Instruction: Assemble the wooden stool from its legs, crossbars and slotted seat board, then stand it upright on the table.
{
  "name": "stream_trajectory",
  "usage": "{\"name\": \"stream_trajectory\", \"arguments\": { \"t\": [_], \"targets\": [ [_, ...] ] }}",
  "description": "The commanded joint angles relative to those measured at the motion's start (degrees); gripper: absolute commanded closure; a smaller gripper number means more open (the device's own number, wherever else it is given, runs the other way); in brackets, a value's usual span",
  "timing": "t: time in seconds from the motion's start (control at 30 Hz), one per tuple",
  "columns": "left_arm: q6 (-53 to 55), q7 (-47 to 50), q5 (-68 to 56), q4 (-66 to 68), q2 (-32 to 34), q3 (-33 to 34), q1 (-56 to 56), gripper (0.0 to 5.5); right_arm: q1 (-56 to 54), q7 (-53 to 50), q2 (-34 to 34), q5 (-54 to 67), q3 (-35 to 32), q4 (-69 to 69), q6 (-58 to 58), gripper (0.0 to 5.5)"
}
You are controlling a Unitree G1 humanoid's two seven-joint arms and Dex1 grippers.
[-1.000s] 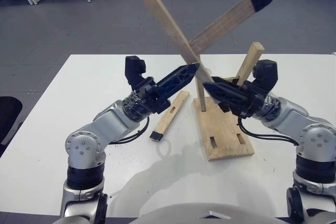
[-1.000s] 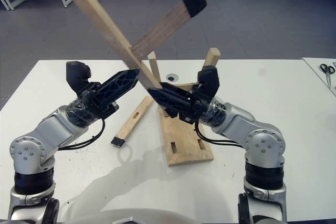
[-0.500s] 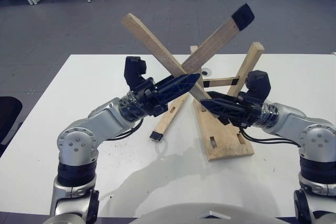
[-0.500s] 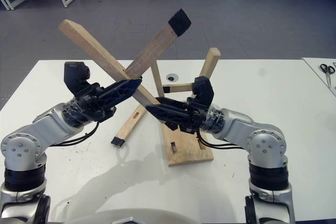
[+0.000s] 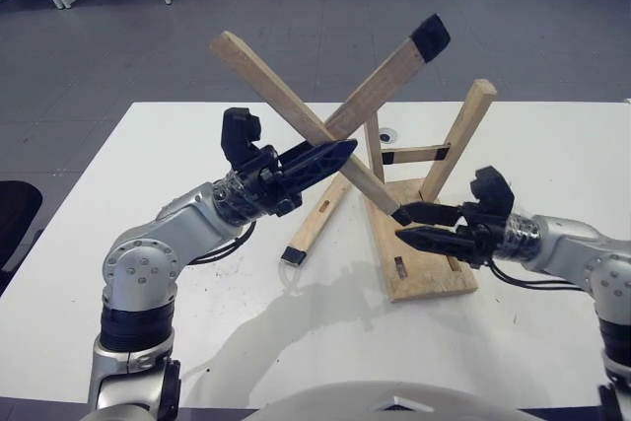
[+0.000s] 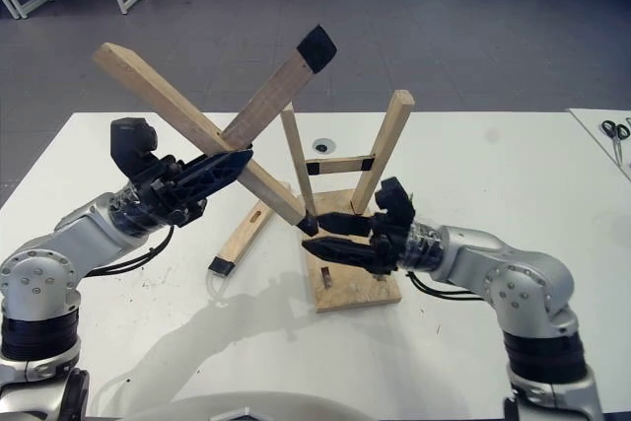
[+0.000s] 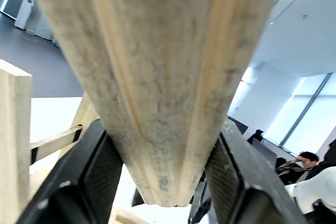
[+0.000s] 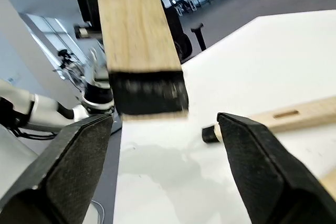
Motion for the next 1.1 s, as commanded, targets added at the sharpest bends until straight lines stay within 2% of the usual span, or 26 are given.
{"name": "stream_trajectory", "arguments": {
  "t": [0.03, 0.13, 0.2, 0.3, 0.43, 0.63, 0.8, 0.93, 1.1],
  "targets": [
    [-3.9, -5.4, 14.9, 0.9, 0.7, -6.2, 2.4, 3.42, 5.8, 5.0, -7.4, -12.3, -0.2, 1.9, -7.7, 1.93],
    [-11.7, -10.4, 29.3, 4.1, -1.4, -13.5, 4.3, 3.42, 5.1, 2.2, -6.9, -20.1, -0.8, 7.7, -12.9, 1.93],
    [-15.7, -12.3, 34.5, 6.8, -3.7, -15.6, 4.9, 3.42, 3.2, -2.2, -5.4, -25.7, -0.2, 12.4, -15.8, 1.93],
    [-18.8, -14.0, 38.2, 10.3, -7.6, -17.1, 5.3, 3.42, 1.1, -8.0, -3.8, -35.5, 2.5, 19.8, -20.6, 1.93],
    [-19.1, -16.0, 40.1, 11.1, -9.5, -18.1, 6.5, 3.42, -0.1, -11.6, -1.5, -44.2, 5.9, 26.1, -25.6, 1.93],
    [-19.6, -19.9, 44.3, 12.2, -8.4, -19.2, 7.8, 3.42, -0.8, -10.8, 3.1, -49.8, 11.3, 26.9, -28.4, 1.93],
    [-21.5, -23.1, 47.3, 14.9, -7.8, -19.3, 8.4, 3.42, -1.1, -10.5, 5.7, -51.5, 13.0, 27.0, -28.4, 1.93],
    [-20.2, -25.9, 44.8, 15.2, -6.5, -16.1, 6.4, 3.42, -0.6, -10.2, 6.1, -52.9, 13.0, 28.2, -28.9, 1.93],
    [-15.7, -32.2, 42.2, 15.3, -1.7, -13.7, 3.1, 3.42, 0.7, -10.0, 6.3, -54.1, 12.9, 28.1, -29.3, 1.93]
  ]
}}
